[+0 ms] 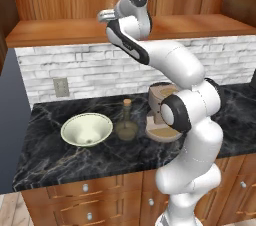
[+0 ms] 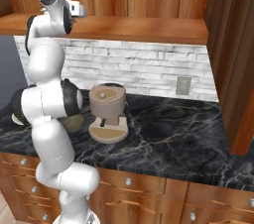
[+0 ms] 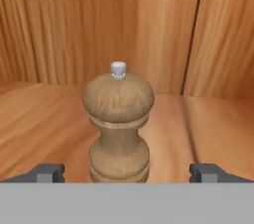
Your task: Retrieve the bottle and the shaker from the cabinet and place them next to the mixing bowl on the counter. Then add garlic from the fridge to the mixing bowl.
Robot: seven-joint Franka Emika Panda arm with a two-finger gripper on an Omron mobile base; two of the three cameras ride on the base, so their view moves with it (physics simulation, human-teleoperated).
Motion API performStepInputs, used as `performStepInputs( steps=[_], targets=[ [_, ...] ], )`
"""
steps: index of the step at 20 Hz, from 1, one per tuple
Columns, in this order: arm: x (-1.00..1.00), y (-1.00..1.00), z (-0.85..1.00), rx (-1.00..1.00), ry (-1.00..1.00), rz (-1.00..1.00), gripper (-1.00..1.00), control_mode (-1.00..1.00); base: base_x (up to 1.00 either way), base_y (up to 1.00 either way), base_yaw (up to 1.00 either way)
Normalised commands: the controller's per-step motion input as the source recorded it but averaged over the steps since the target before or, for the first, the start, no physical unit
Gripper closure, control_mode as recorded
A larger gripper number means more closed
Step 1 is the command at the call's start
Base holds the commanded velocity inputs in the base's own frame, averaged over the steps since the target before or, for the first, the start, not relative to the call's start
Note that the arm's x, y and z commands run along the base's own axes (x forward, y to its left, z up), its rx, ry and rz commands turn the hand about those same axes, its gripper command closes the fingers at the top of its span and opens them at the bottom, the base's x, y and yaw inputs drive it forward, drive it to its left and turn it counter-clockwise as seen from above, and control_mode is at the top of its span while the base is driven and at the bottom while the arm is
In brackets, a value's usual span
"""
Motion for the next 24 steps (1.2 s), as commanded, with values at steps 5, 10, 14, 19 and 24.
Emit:
performStepInputs(
  steps=[5, 10, 14, 19, 24],
  targets=[
    [0.41, 0.08, 0.0, 0.0, 0.0, 0.0, -1.0, -1.0, 0.0, 0.0, 0.0],
    [0.18, 0.1, 0.0, 0.0, 0.0, 0.0, 1.0, -1.0, 0.0, 0.0, 0.0],
    [0.03, 0.02, 0.0, 0.0, 0.0, 0.0, 1.0, -1.0, 0.0, 0.0, 0.0],
    [-0.34, 0.0, 0.0, 0.0, -0.22, 0.0, 1.0, -1.0, 0.0, 0.0, 0.0],
    [-0.65, -0.12, -0.06, 0.0, -0.27, -0.05, 1.0, -1.0, 0.0, 0.0, 0.0]
  ],
)
